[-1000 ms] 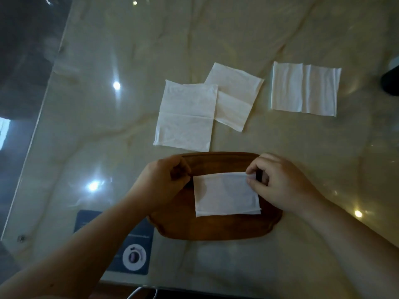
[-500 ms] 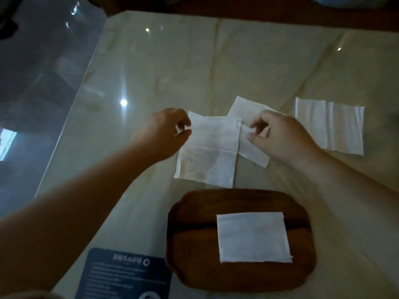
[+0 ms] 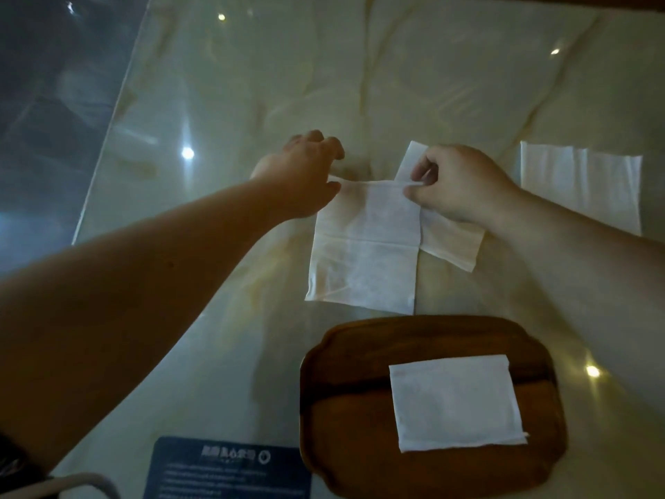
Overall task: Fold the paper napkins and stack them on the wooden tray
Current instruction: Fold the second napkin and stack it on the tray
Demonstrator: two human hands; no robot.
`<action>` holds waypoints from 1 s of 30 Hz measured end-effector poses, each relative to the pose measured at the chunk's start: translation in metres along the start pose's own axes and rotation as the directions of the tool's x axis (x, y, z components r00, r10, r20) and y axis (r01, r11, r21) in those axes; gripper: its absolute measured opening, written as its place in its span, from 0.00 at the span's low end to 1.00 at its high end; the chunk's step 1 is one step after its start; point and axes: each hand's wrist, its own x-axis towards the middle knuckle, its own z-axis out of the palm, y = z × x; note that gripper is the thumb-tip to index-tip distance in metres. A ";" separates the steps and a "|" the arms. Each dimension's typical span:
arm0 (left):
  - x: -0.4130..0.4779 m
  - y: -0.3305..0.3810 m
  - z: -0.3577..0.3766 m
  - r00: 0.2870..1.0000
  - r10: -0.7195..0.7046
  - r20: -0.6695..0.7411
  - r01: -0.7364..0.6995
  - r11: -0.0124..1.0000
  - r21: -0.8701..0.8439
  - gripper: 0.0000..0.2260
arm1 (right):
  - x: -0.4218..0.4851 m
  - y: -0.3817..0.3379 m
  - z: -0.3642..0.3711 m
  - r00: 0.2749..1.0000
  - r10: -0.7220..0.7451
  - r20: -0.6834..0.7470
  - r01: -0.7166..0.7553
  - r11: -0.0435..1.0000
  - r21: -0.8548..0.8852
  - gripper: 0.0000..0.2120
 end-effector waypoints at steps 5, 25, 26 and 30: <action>-0.002 -0.003 -0.002 1.000 -0.003 0.004 0.003 1.000 -0.028 0.05 | -0.001 -0.007 -0.002 1.000 -0.023 0.017 0.023 1.000 0.021 0.04; -0.124 0.022 0.002 0.968 0.202 -0.151 -0.221 0.968 -0.121 0.08 | -0.111 -0.007 0.006 0.925 -0.381 -0.008 0.374 0.903 0.212 0.06; -0.129 0.022 0.003 0.965 0.220 -0.139 -0.237 0.965 -0.115 0.08 | -0.113 -0.005 0.007 0.922 -0.386 0.005 0.376 0.901 0.218 0.06; -0.138 0.021 0.006 0.969 0.242 -0.041 -0.245 0.960 -0.135 0.15 | -0.117 -0.001 0.008 0.917 -0.395 0.056 0.370 0.895 0.247 0.08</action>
